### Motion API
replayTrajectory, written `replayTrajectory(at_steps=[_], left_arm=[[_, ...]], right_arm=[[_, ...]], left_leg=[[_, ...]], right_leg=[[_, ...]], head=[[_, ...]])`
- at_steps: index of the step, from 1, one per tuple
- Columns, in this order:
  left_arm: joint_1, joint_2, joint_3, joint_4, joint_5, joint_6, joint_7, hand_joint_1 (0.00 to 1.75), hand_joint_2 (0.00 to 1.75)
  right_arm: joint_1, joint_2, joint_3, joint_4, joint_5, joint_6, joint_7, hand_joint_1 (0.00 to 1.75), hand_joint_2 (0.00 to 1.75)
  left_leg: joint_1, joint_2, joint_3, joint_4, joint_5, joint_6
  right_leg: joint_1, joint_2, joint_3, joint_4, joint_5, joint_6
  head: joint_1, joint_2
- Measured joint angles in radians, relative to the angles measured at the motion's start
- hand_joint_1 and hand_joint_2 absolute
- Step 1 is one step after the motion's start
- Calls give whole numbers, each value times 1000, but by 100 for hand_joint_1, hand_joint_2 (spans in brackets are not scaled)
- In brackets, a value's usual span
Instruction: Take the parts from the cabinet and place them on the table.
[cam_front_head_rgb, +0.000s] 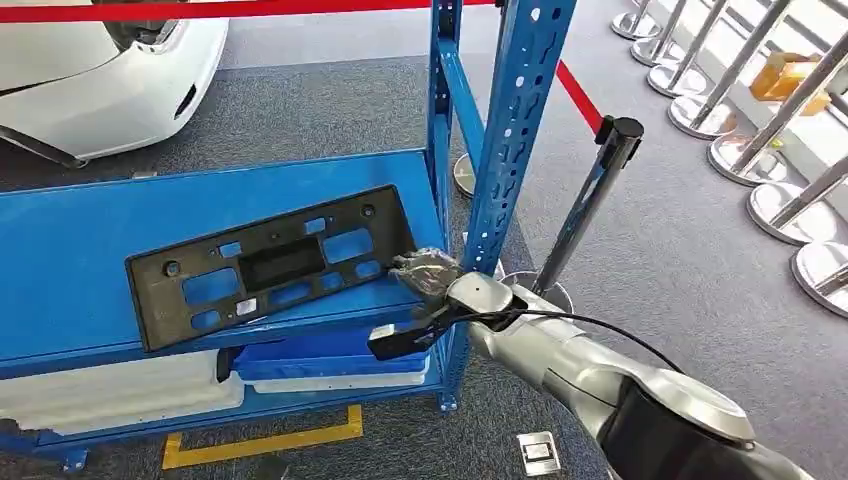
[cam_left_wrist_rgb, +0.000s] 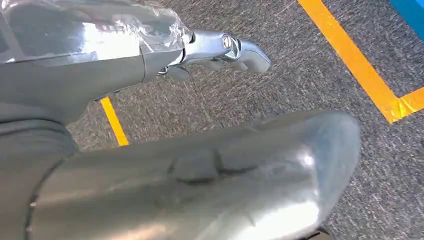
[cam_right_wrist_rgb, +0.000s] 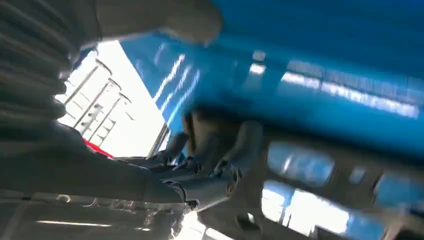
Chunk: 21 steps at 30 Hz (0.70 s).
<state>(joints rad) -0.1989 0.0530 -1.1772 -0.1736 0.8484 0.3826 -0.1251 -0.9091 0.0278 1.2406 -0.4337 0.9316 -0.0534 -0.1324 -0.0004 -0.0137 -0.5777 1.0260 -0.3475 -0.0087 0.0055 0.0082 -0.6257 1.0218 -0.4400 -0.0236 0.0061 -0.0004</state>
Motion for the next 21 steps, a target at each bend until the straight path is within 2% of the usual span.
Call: replayTrajectory(at_steps=[20, 21], left_arm=[[-2, 0, 0, 0, -27, -13, 11, 0, 0], [-3, 0, 0, 0, -29, -13, 11, 0, 0]], right_arm=[[12, -15, 23, 1, 29, -28, 10, 175, 175], [12, -16, 23, 1, 29, -31, 9, 124, 175]], left_leg=[[0, 1, -1, 0, 5, 1], [0, 1, -1, 0, 5, 1]], right_leg=[[0, 0, 0, -1, 5, 0], [0, 0, 0, -1, 5, 0]], head=[[0, 0], [0, 0]])
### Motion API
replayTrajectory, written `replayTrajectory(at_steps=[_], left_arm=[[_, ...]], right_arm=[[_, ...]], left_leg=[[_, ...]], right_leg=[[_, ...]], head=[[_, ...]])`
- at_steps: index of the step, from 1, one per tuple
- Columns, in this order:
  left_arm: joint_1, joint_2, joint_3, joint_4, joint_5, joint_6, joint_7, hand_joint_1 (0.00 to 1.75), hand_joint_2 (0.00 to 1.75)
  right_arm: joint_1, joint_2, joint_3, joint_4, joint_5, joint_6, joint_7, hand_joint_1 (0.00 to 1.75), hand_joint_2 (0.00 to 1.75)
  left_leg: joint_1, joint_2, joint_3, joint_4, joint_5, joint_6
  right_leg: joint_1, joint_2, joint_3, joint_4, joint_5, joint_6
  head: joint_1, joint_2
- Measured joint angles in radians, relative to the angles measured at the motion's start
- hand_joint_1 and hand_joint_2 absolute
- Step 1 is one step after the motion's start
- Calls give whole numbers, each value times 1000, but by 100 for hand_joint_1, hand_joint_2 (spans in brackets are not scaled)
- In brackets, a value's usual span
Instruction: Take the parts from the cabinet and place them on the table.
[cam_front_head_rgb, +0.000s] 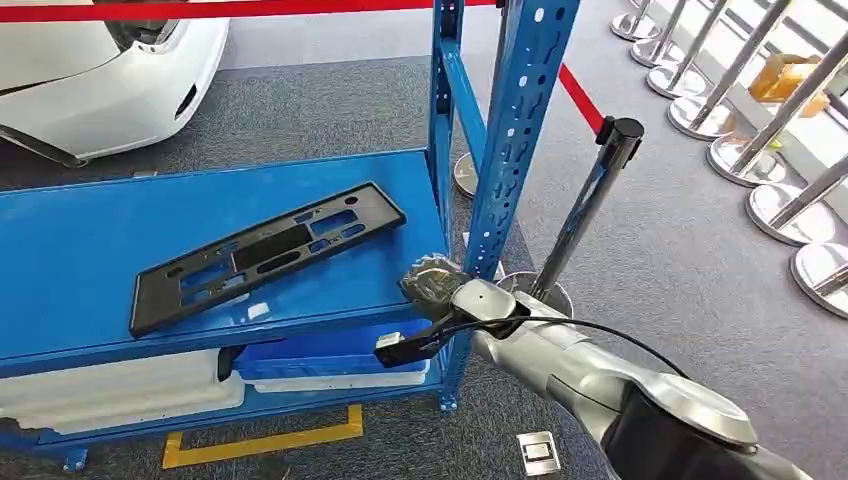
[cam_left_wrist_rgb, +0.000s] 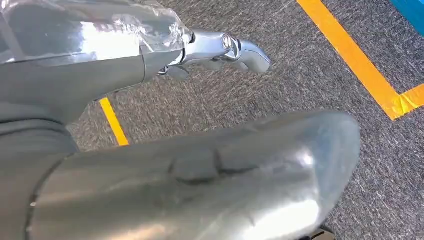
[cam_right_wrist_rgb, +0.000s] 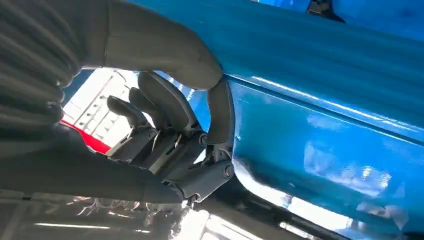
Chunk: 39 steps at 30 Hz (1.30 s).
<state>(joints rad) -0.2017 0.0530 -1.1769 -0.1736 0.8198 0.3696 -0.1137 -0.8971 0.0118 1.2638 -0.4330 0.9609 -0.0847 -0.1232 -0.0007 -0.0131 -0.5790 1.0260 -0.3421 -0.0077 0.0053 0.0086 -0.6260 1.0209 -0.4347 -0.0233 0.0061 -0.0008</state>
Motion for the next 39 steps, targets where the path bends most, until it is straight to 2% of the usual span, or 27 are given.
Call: replayTrajectory(at_steps=[1, 7, 10, 15, 22, 26, 32, 39], left_arm=[[0, 0, 0, 0, -1, 0, 0, 0, 0], [1, 0, 6, 0, -4, 0, 1, 0, 0], [4, 0, 8, 0, -5, 0, 3, 0, 0], [6, 0, 18, 0, -10, 0, 3, 0, 0], [11, -3, 27, -1, -25, 20, -21, 0, 0], [15, -11, 31, -4, -31, 33, -31, 0, 0], [39, -17, 47, -8, -10, 52, -75, 0, 0], [53, -18, 60, -10, -3, 63, -96, 0, 0]], right_arm=[[0, 0, 0, 0, 0, -8, 0, 0, 175], [9, 3, -25, -7, -95, -95, -36, 0, 175], [9, 15, -58, -24, -162, -100, -56, 0, 175], [9, 31, -110, -47, -185, -100, -63, 0, 175], [5, 78, -175, -72, -249, -146, -113, 0, 175], [-2, 116, -202, -82, -266, -145, -132, 0, 175], [-5, 169, -217, -82, -296, -102, -156, 0, 175], [-5, 201, -227, -60, -333, -77, -158, 0, 175]], left_leg=[[0, 0, 0, 0, 0, 0], [0, -2, -2, 0, 0, 0], [0, -2, -2, 0, 0, 0], [0, -2, -2, 0, 0, 0], [1, 0, -6, 0, 0, 0], [2, -1, -6, 0, -1, -1], [2, 0, -6, -1, -2, -3], [2, -1, -7, -1, -2, -3]], right_leg=[[0, 0, 0, 0, 0, 0], [0, -1, 0, 0, 1, 1], [0, -1, -1, 0, 1, 1], [0, -1, -1, 1, 1, 1], [0, 0, -6, 1, 0, 1], [1, 0, -6, 1, -1, -1], [1, 1, -8, 1, -1, -2], [2, 1, -8, 1, -2, -2]], head=[[0, 0], [0, 0], [1, 0], [1, 0], [0, 0], [0, 0], [0, 0], [0, 0]])
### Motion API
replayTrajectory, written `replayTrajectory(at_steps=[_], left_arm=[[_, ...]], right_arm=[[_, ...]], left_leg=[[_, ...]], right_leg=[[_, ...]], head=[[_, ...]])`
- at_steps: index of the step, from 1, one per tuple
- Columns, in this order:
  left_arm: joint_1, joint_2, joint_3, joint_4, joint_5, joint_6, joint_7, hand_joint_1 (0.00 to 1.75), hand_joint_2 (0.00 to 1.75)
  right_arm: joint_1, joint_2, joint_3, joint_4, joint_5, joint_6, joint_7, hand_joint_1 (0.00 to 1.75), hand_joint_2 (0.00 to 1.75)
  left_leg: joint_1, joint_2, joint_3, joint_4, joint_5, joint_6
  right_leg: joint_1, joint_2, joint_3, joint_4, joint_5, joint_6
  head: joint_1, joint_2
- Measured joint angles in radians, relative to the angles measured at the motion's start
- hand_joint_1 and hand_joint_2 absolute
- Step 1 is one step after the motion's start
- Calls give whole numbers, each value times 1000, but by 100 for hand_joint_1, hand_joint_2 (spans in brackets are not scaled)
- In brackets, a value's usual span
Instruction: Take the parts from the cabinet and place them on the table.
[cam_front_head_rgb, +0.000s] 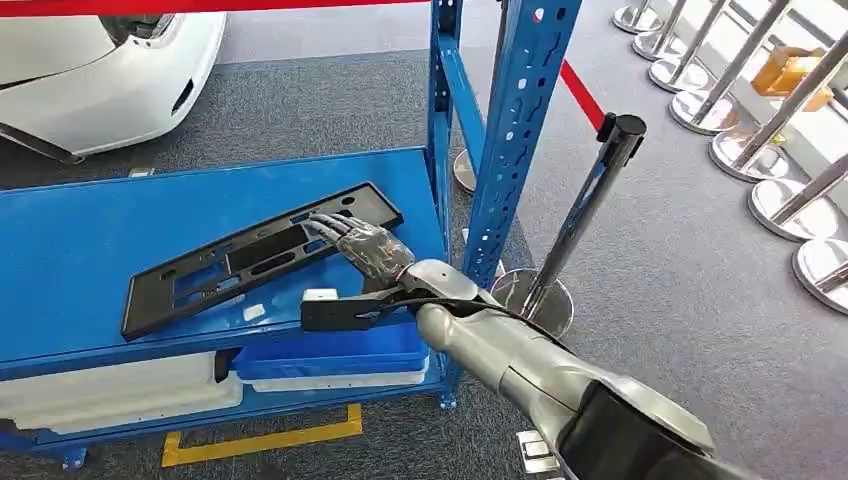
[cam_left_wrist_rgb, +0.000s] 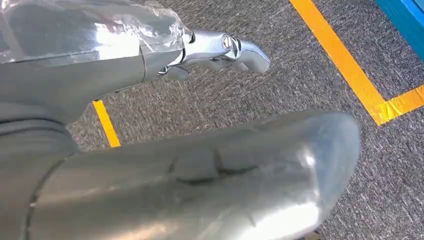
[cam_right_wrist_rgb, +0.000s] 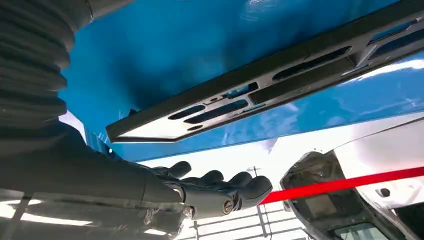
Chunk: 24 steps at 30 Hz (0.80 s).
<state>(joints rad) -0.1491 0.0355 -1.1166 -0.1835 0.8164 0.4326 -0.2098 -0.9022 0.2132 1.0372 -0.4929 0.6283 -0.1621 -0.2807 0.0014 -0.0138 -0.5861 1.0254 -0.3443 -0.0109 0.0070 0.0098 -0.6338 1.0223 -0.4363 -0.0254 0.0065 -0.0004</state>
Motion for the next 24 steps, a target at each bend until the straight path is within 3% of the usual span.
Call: replayTrajectory(at_steps=[6, 15, 24], left_arm=[[3, -2, 15, 0, -3, 2, 1, 0, 0], [1, -2, 21, -6, -39, -19, 74, 0, 0], [-10, -2, 22, -6, -73, -36, 134, 0, 0]], right_arm=[[0, 12, -7, 23, -2, 21, 10, 0, 175], [5, 12, -9, 67, 47, 111, 26, 0, 175], [28, 12, -6, 85, 93, 121, 26, 0, 175]], left_leg=[[0, 0, 0, 0, 0, 0], [0, 0, 0, 0, -1, -1], [0, 0, 0, 0, -1, -1]], right_leg=[[0, 0, 0, 0, 0, 0], [0, 0, -1, 0, 0, 0], [0, 0, -1, 0, 0, 0]], head=[[0, 0], [0, 0], [0, 0]])
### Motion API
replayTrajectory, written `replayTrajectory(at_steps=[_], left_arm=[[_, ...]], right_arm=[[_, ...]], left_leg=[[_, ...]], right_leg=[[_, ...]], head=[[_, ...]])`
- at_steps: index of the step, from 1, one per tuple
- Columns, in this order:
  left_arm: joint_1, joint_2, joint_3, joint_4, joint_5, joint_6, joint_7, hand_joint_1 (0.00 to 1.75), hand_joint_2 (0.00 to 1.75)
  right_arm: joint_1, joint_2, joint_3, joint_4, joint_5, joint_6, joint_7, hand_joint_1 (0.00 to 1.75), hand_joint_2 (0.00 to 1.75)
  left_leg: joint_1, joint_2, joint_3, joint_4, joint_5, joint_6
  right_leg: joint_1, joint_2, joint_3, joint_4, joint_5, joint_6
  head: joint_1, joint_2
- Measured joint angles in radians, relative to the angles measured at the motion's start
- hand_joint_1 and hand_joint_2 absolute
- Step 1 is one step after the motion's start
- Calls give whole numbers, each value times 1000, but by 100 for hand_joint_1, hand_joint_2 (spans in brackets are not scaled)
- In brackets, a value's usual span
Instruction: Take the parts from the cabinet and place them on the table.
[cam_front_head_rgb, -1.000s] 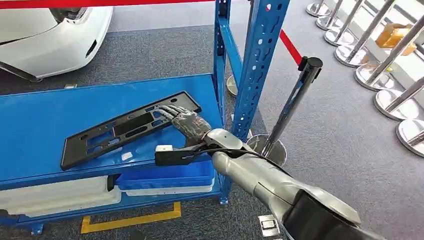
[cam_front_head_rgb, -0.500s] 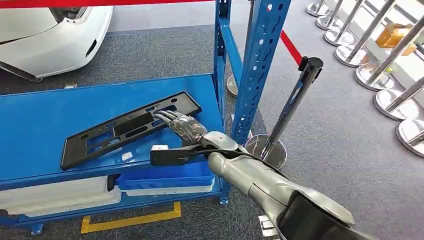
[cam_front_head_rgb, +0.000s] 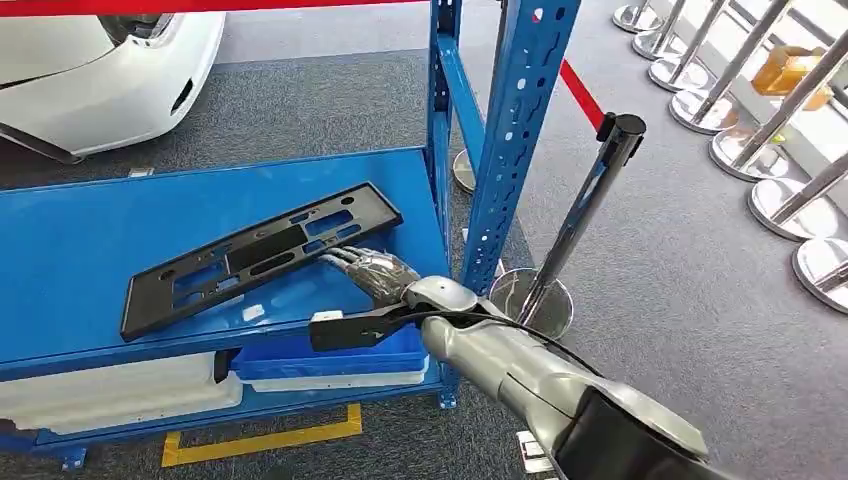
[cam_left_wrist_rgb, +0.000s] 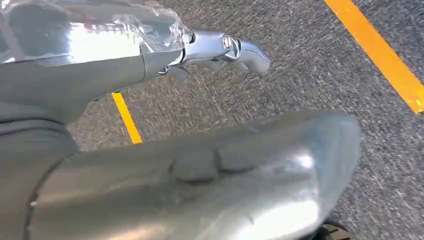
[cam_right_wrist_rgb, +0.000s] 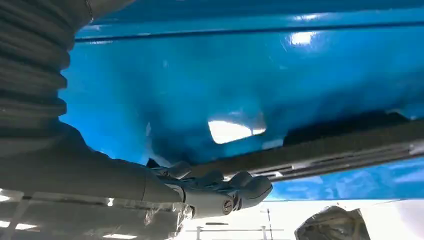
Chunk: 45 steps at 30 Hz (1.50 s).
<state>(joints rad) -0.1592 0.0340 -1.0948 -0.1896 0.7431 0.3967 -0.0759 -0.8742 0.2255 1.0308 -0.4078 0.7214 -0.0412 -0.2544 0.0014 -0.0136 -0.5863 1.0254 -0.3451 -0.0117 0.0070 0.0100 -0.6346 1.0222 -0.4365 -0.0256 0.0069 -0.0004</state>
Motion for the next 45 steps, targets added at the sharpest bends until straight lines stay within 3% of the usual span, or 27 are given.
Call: replayTrajectory(at_steps=[14, 37, 38, 45], left_arm=[[-11, 0, 0, 0, -19, -7, 24, 0, 0], [-3, 0, 36, 0, -19, -20, 14, 0, 0], [-3, 0, 39, 0, -20, -20, 14, 0, 0], [-3, 0, 47, 0, -28, -20, 8, 0, 0]], right_arm=[[7, 0, 17, 23, 42, -16, 5, 0, 175], [2, 8, 59, 25, 102, -24, -6, 0, 175], [2, 8, 61, 25, 102, -24, -6, 0, 0], [2, 9, 63, 26, 71, -29, -12, 0, 0]], left_leg=[[0, 0, 0, 0, 0, 0], [0, 0, 0, 0, 0, 0], [0, 0, 0, 0, 0, 0], [0, 0, 0, 0, 0, 0]], right_leg=[[0, 0, 0, 0, 0, 0], [0, 0, 0, 0, 0, 0], [0, 0, 0, 0, 0, 0], [0, 0, 0, 0, 0, 0]], head=[[0, 0], [0, 0], [0, 0], [0, 0]])
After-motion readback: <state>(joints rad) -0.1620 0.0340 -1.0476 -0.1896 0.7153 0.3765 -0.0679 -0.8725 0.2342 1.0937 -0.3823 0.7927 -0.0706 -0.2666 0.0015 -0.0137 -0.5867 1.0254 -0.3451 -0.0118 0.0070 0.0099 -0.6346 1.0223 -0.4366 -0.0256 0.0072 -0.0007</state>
